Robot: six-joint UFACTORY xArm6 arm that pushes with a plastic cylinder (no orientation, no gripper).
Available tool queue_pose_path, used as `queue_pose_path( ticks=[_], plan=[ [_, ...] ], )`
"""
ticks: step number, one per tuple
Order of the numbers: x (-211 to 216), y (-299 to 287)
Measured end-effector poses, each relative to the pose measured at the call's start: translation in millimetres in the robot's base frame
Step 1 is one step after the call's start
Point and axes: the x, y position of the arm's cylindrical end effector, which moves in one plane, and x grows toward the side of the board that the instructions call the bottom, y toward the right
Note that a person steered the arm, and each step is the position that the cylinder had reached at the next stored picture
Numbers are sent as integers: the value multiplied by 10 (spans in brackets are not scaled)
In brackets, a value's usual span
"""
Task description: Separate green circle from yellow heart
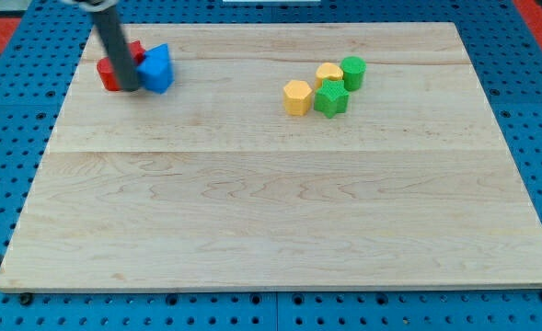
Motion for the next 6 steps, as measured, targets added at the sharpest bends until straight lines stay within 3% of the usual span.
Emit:
queue_pose_path(
  ticks=[1,3,5,6],
  plan=[
    [-92,522],
    [-621,2423],
    [194,2819],
    [378,3226]
  ],
)
